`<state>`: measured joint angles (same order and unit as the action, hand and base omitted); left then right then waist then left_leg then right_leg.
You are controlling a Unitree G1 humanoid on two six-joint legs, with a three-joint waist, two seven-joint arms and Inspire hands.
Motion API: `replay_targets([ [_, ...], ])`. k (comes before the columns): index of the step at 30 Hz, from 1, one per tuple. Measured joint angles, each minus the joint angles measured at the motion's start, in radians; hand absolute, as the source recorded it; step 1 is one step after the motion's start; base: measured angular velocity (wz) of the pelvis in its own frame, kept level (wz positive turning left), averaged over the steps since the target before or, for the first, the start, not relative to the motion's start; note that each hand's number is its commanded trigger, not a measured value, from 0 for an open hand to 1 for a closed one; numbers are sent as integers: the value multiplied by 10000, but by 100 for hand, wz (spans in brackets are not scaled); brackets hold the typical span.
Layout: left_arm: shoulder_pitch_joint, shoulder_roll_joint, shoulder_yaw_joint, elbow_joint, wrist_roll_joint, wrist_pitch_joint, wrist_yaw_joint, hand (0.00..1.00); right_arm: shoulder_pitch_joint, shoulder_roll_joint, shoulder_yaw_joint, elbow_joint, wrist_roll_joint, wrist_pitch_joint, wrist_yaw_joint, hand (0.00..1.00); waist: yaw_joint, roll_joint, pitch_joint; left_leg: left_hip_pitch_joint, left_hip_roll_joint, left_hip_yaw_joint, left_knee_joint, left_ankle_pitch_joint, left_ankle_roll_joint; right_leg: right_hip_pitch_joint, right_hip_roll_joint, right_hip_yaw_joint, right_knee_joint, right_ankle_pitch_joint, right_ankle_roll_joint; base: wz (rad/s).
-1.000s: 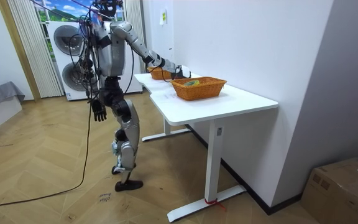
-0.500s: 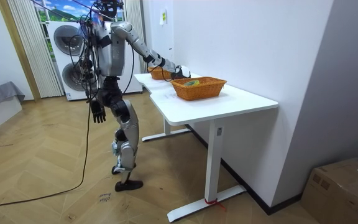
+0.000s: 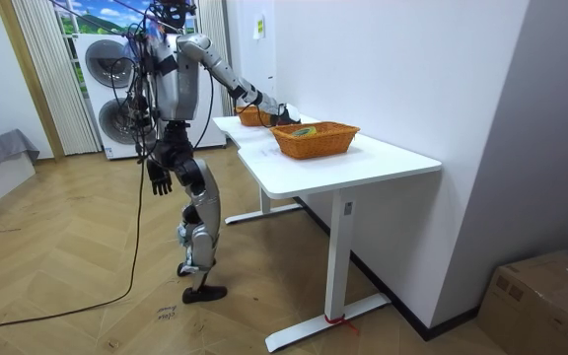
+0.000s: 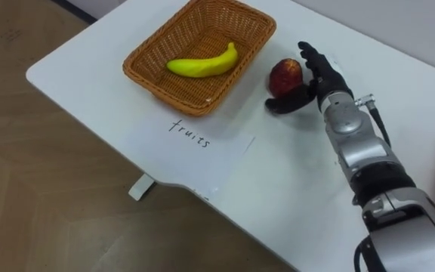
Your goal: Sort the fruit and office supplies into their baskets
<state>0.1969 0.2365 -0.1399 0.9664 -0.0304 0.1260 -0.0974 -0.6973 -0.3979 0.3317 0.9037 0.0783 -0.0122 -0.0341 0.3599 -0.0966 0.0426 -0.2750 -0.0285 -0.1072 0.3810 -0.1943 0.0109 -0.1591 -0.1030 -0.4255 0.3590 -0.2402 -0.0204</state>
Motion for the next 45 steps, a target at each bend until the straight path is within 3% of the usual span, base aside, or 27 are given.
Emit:
replay_targets([
  [8, -84, 17, 0, 194, 1, -33, -163, 0, 0, 17, -11, -4, -414, 0, 107, 0, 3, 3, 1, -8, -1, 3, 9, 1, -2, -1, 5, 8, -2, 1, -3, 0],
  [9, -85, 19, 0, 197, 1, -33, -176, 0, 0, 16, -13, -4, -432, 0, 118, 58, 3, 3, 1, -9, -1, 3, 9, 1, -2, -1, 6, 8, -2, 1, -3, 0],
  [10, -88, 21, 1, 210, 1, -33, -205, 0, 0, 17, -14, -5, -471, 0, 128, 100, 3, 4, 2, -9, -1, 3, 8, 1, -2, -1, 6, 8, -3, 1, -3, 0],
  [24, -309, 134, 0, 361, 3, -33, -217, 0, -197, -370, 17, -4, -581, -92, -330, 100, 39, 27, 13, -1, 1, -49, -37, 1, -5, 50, 82, -148, -165, 16, -9, 0],
  [31, -310, 149, -1, 363, 8, -136, -216, 0, -203, -310, 357, -18, -434, -322, -346, 100, 55, 36, 19, 24, 7, -59, -81, -10, -24, 74, 101, -171, -178, 19, -11, 0],
  [45, -292, 181, 208, 306, 29, -168, -189, 0, -198, -279, 385, -19, -401, -291, 267, 100, 42, 65, 11, 121, 5, -122, -64, -16, -35, 246, 100, -249, -188, 26, -22, 1],
])
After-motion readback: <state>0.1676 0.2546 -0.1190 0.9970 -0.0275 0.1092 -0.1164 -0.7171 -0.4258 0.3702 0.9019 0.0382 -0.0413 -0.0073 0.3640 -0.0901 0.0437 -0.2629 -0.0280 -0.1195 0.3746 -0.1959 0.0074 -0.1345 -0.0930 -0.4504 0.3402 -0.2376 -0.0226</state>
